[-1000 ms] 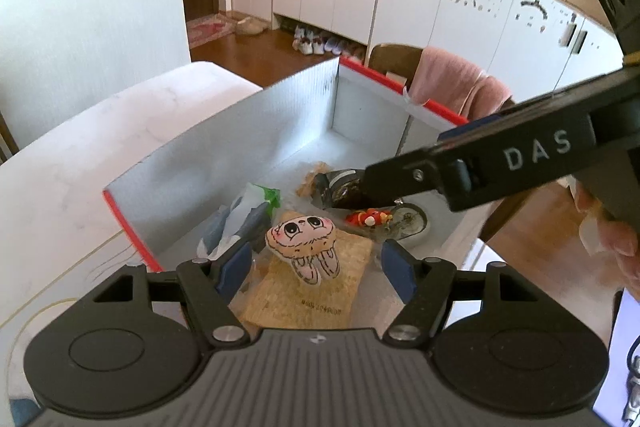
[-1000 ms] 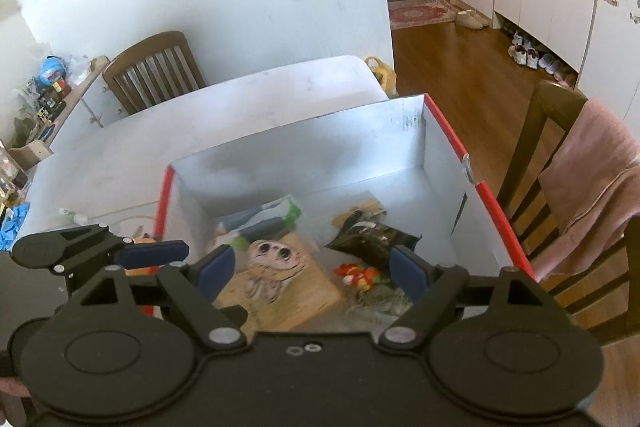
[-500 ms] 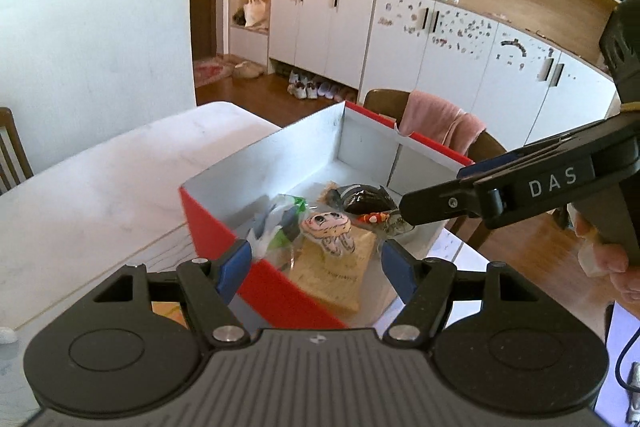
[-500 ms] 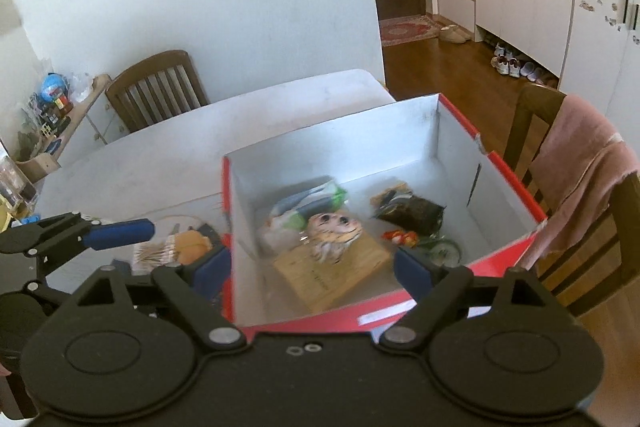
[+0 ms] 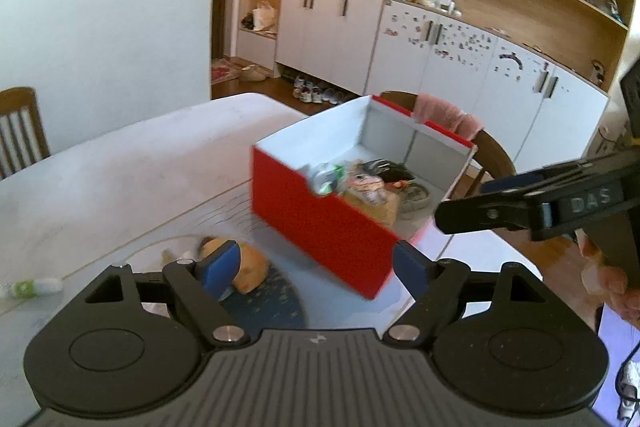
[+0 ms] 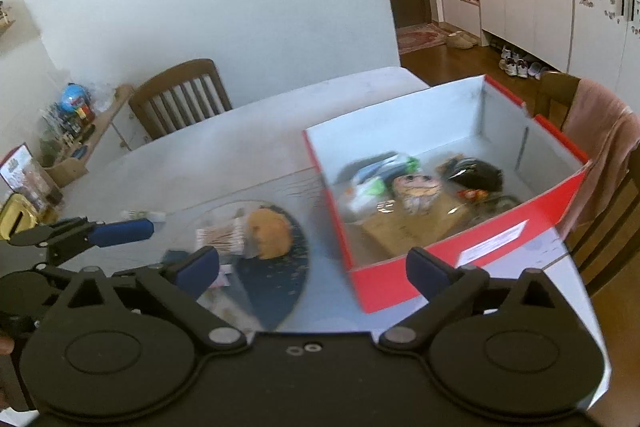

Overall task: Organize objects
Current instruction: 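Withdraw both tools from the box back toward the turntable, then grasp the white-green glue stick with the left tool while the right tool grasps the red-white packet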

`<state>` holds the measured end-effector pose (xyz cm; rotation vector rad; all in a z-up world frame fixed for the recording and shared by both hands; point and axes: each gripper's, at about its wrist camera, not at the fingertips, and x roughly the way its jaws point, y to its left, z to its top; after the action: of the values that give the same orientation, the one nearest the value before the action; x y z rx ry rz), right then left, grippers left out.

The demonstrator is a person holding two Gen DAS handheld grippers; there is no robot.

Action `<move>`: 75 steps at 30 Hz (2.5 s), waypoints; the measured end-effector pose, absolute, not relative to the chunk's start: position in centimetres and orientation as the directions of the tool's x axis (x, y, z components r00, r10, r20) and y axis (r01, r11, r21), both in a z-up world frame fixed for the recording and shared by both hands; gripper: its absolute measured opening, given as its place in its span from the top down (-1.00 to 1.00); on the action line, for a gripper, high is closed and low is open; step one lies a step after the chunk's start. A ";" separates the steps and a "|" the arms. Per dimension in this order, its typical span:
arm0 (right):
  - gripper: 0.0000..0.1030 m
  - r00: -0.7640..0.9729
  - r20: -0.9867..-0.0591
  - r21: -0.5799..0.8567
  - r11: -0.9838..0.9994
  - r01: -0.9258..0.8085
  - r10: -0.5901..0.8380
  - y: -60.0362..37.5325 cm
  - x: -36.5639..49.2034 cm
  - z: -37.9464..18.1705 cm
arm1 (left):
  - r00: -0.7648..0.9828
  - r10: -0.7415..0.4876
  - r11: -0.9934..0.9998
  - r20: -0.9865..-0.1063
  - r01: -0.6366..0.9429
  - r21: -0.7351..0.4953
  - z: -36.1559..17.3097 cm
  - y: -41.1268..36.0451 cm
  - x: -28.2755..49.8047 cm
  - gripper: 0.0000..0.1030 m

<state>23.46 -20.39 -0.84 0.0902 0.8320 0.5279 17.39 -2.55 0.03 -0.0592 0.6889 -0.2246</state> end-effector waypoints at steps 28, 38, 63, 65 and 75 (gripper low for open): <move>-0.98 0.472 -0.754 0.192 0.840 -0.507 0.457 -8.4 20.7 -4.6 | 0.772 0.115 0.985 -0.626 -0.170 -0.029 -5.5 15.9 14.4 -0.99; -0.98 0.440 -0.792 0.176 0.849 -0.499 0.423 -6.1 21.7 -7.0 | 0.745 0.107 0.976 -0.658 0.046 0.211 -9.7 21.2 18.8 -0.99; -0.84 0.401 -0.836 0.126 0.842 -0.525 0.375 0.5 25.2 -12.7 | 0.668 -0.111 0.970 -0.736 0.233 0.065 -14.7 28.3 25.5 -0.82; -0.81 0.398 -0.836 0.129 0.841 -0.525 0.377 0.6 25.4 -12.9 | 0.658 -0.140 0.971 -0.740 0.237 0.027 -14.7 28.7 25.7 -0.72; -0.56 0.400 -0.839 0.115 0.838 -0.533 0.370 1.7 25.9 -14.2 | 0.628 -0.175 0.951 -0.759 0.306 0.034 -13.7 26.7 24.8 0.50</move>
<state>25.91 1.70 -14.20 -0.1825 1.0083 0.5749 24.85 26.66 -13.67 0.1658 0.8492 -0.2768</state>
